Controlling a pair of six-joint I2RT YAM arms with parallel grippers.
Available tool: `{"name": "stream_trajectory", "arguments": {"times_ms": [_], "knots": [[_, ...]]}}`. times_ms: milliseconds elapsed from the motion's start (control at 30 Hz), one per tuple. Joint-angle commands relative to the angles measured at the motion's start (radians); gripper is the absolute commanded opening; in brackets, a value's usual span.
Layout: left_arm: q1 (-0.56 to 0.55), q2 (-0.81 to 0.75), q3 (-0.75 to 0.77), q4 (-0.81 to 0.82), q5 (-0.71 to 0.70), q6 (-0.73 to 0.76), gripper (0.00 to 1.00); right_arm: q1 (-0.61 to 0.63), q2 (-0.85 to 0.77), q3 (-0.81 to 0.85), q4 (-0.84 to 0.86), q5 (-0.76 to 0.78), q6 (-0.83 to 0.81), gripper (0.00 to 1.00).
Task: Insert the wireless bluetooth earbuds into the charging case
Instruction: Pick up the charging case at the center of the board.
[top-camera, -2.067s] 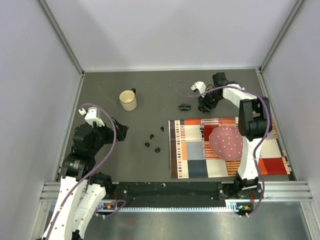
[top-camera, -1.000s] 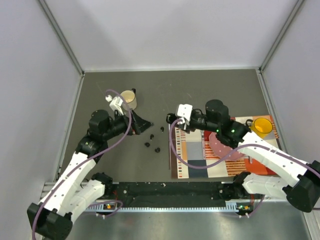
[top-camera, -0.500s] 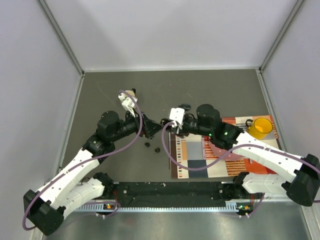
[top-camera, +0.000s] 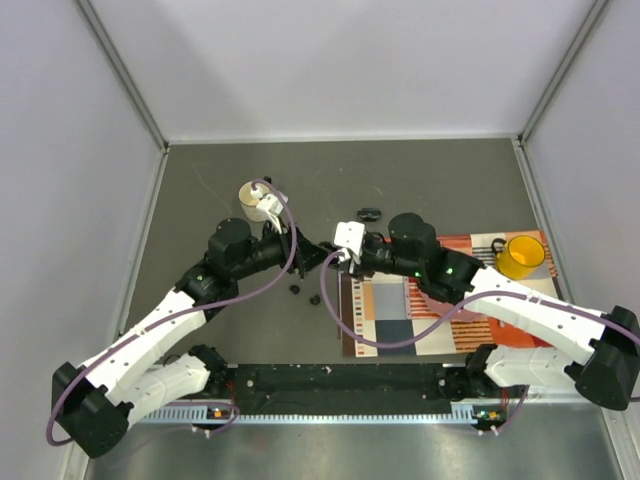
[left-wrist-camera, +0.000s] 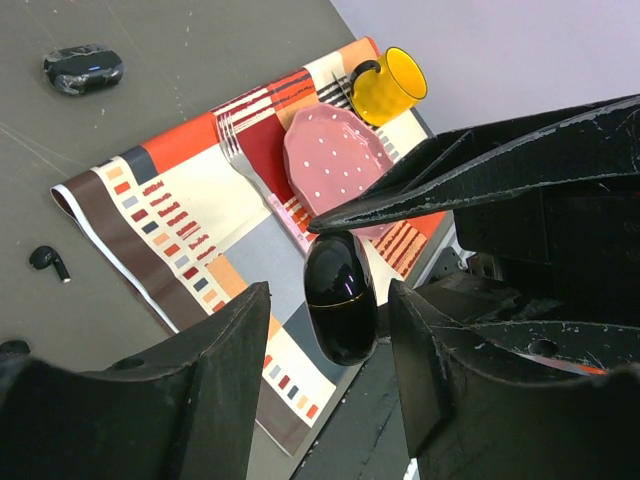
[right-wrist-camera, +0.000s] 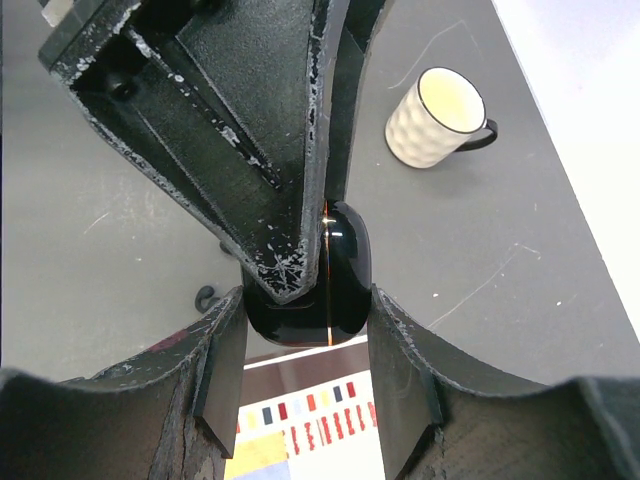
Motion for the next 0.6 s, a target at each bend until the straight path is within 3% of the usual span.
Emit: {"name": "stream_trajectory", "arguments": {"times_ms": [0,67,267,567], "knots": [[-0.01,-0.006,0.042,0.05,-0.007,0.004,0.56,0.022,-0.011,0.035,0.067,0.032,-0.014,0.0],[-0.01,-0.01,0.042,0.044,-0.008,0.0,0.61,0.032,-0.011,0.032,0.068,0.062,-0.023,0.0],[-0.01,-0.006,0.043,0.034,-0.001,-0.009,0.61,0.049,-0.01,0.021,0.078,0.104,-0.053,0.0],[-0.011,-0.001,0.046,0.02,0.001,-0.007,0.41,0.065,-0.013,0.005,0.081,0.127,-0.077,0.0]]}}
